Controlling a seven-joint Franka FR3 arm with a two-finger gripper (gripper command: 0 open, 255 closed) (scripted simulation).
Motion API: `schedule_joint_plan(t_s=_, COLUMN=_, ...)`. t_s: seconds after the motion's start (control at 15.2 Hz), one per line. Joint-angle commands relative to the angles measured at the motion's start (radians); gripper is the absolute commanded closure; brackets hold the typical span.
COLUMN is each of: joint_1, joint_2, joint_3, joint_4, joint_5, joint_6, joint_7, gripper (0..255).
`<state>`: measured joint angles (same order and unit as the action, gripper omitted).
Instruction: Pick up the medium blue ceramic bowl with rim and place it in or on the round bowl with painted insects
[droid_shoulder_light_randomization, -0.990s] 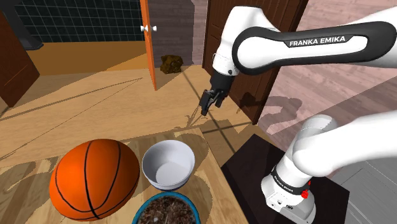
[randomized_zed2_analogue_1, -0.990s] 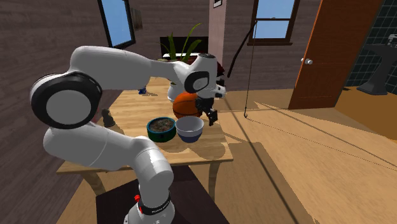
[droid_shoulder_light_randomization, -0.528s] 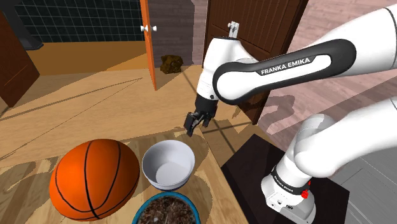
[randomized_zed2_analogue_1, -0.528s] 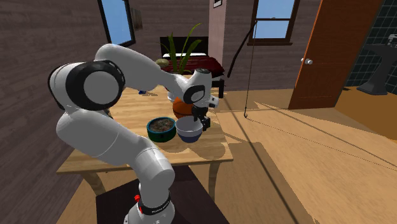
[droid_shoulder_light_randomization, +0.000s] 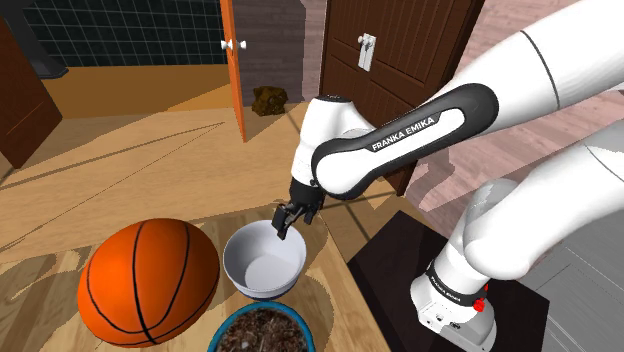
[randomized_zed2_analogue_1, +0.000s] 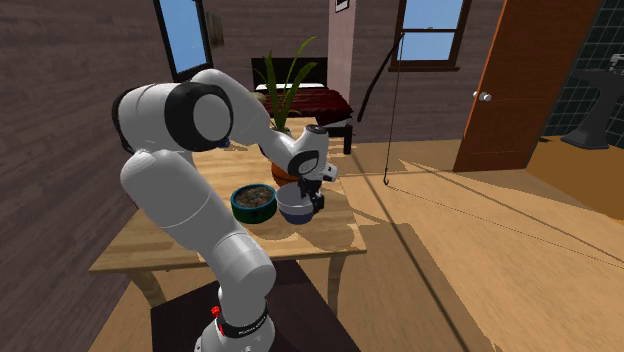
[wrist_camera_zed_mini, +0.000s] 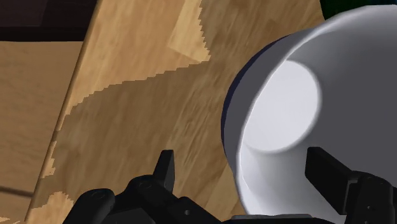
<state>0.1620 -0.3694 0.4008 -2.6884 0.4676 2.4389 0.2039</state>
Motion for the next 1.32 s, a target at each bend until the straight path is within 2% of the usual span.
schedule_joint_plan(t_s=0.0, joint_1=0.003, joint_2=0.034, joint_3=0.011, joint_4=-0.007, joint_5=0.007, joint_6=0.042, joint_7=0.000, gripper=0)
schedule_joint_plan(t_s=0.26, joint_1=0.006, joint_2=0.089, joint_3=0.025, joint_4=-0.015, joint_5=0.015, joint_6=0.107, joint_7=-0.003, gripper=0)
schedule_joint_plan(t_s=0.73, joint_1=0.006, joint_2=0.089, joint_3=0.025, joint_4=-0.014, joint_5=0.015, joint_6=0.107, joint_7=-0.003, gripper=0)
schedule_joint_plan(t_s=0.79, joint_1=0.006, joint_2=0.089, joint_3=0.025, joint_4=-0.014, joint_5=0.015, joint_6=0.107, joint_7=-0.003, gripper=255)
schedule_joint_plan(t_s=1.25, joint_1=0.006, joint_2=0.089, joint_3=0.026, joint_4=-0.015, joint_5=0.015, joint_6=0.107, joint_7=-0.002, gripper=255)
